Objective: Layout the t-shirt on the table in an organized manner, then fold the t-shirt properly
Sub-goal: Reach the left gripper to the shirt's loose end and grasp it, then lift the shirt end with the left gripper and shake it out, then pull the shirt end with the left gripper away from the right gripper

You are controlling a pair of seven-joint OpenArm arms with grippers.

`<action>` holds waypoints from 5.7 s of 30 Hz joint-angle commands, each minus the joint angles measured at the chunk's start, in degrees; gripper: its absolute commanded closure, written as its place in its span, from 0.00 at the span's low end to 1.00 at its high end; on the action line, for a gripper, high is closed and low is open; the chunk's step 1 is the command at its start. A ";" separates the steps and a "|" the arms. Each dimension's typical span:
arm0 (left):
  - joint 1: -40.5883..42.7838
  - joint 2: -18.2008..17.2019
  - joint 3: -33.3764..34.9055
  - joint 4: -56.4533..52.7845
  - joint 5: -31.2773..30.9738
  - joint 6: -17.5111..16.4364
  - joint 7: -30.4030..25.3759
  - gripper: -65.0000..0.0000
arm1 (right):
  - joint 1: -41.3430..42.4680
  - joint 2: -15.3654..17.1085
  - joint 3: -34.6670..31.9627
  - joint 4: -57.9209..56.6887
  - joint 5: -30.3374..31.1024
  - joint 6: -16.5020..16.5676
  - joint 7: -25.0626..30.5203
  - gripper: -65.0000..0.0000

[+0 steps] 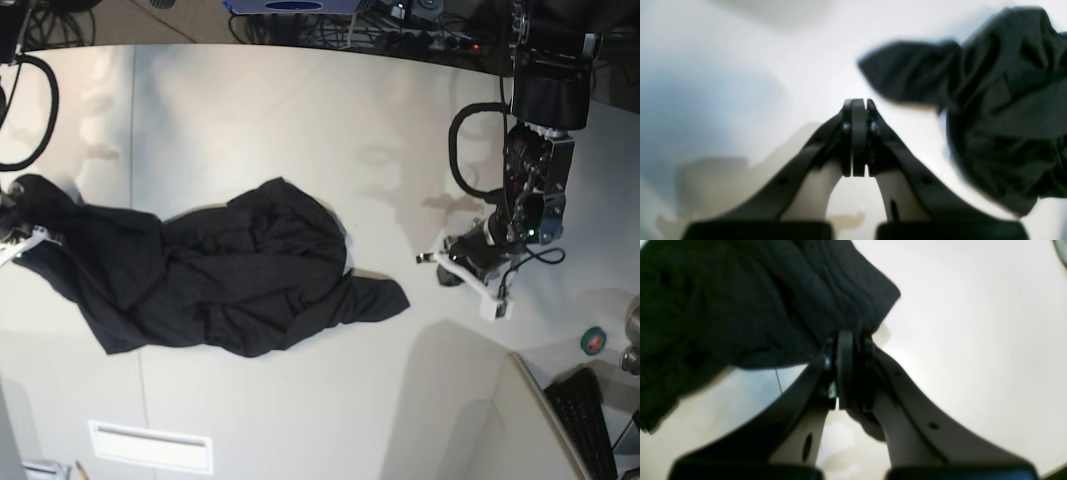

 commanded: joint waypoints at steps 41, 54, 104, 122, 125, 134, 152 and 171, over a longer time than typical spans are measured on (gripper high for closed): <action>-4.30 18.07 41.25 1.69 28.76 -2.43 -0.71 0.47 | -4.42 -2.11 4.41 1.92 0.45 0.20 1.64 1.00; -2.19 8.49 29.03 14.18 29.37 -7.44 13.27 1.00 | -4.16 -3.95 3.09 2.01 0.62 0.20 1.29 1.00; 1.85 14.20 19.62 21.91 60.76 -7.44 15.21 1.00 | 5.87 -5.01 6.52 -1.16 0.53 8.20 -3.02 1.00; 12.84 13.32 4.68 27.19 40.54 -7.44 15.38 0.31 | 3.23 -5.45 6.35 -11.88 0.53 8.29 3.93 1.00; 13.02 11.65 -1.12 30.27 30.95 -7.44 15.38 0.19 | 3.23 -5.45 6.35 -11.88 0.53 8.29 3.93 1.00; -3.25 12.35 -2.18 13.30 32.10 -7.44 15.47 0.98 | 3.58 -5.36 6.35 -11.88 0.53 8.29 3.93 1.00; -21.88 16.93 -6.75 -26.61 39.75 1.09 2.37 1.00 | 3.58 -5.36 6.43 -12.15 0.53 8.29 4.19 1.00; 4.93 12.79 -22.75 7.94 39.66 1.09 10.02 1.00 | 3.58 -5.71 6.35 -12.15 0.45 8.29 3.93 1.00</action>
